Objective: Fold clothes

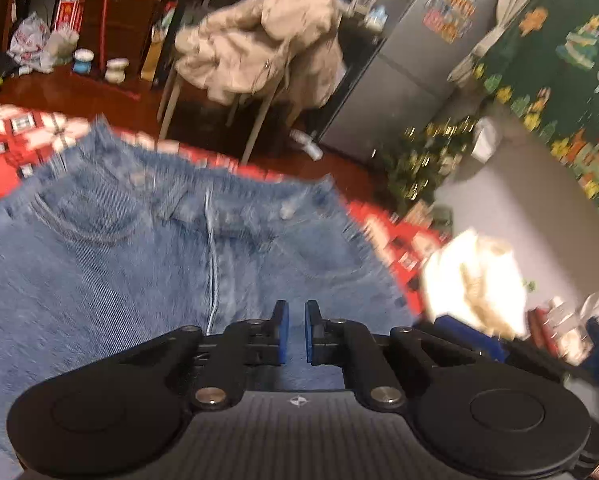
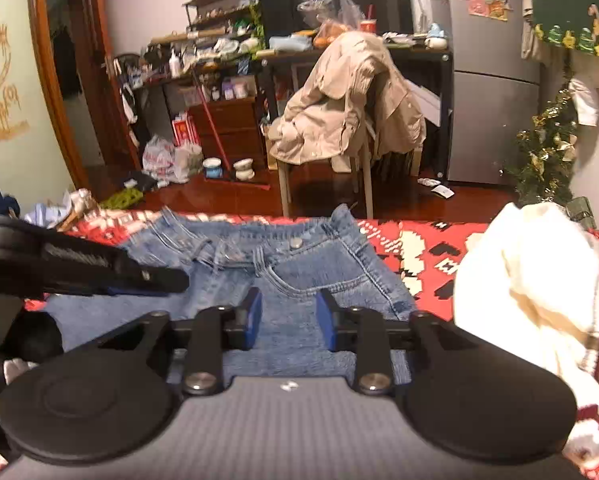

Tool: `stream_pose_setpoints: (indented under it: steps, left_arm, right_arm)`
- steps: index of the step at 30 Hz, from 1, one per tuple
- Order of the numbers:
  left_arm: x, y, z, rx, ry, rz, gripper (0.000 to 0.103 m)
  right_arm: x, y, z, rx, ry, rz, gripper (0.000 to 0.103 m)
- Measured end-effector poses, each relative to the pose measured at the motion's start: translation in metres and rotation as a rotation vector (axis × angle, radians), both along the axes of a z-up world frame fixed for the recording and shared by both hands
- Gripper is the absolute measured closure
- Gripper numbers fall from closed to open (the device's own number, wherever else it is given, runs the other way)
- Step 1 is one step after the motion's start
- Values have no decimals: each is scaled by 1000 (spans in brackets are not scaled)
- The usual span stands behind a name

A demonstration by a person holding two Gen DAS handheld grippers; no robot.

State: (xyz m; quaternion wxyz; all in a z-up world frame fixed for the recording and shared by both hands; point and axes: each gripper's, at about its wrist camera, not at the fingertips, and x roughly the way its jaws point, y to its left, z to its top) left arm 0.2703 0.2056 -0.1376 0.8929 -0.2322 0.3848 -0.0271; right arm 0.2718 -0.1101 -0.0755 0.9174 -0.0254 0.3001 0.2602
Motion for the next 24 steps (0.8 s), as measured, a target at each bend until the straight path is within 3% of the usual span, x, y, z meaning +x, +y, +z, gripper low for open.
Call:
stream_pose_setpoints:
  steps: [4, 7, 11, 13, 18, 22, 24]
  left_arm:
    - [10, -10, -25, -22, 113, -39, 97]
    - [13, -13, -28, -96, 110, -54, 101]
    - [18, -12, -34, -24, 101, -7, 97]
    - [19, -7, -43, -95, 126, -5, 97]
    - [20, -15, -53, -50, 140, -11, 97]
    - [21, -21, -50, -5, 133, -24, 96]
    - [22, -18, -51, -21, 134, -19, 95]
  right_arm:
    - [23, 15, -42, -24, 47, 18, 74]
    - [31, 25, -63, -30, 78, 32, 74]
    - [38, 35, -80, -57, 72, 50, 74]
    - [42, 40, -89, -71, 69, 58, 74]
    - [42, 41, -108, -124, 95, 55, 74]
    - [30, 28, -106, -136, 121, 63, 73]
    - [22, 18, -107, -142, 147, 60, 73]
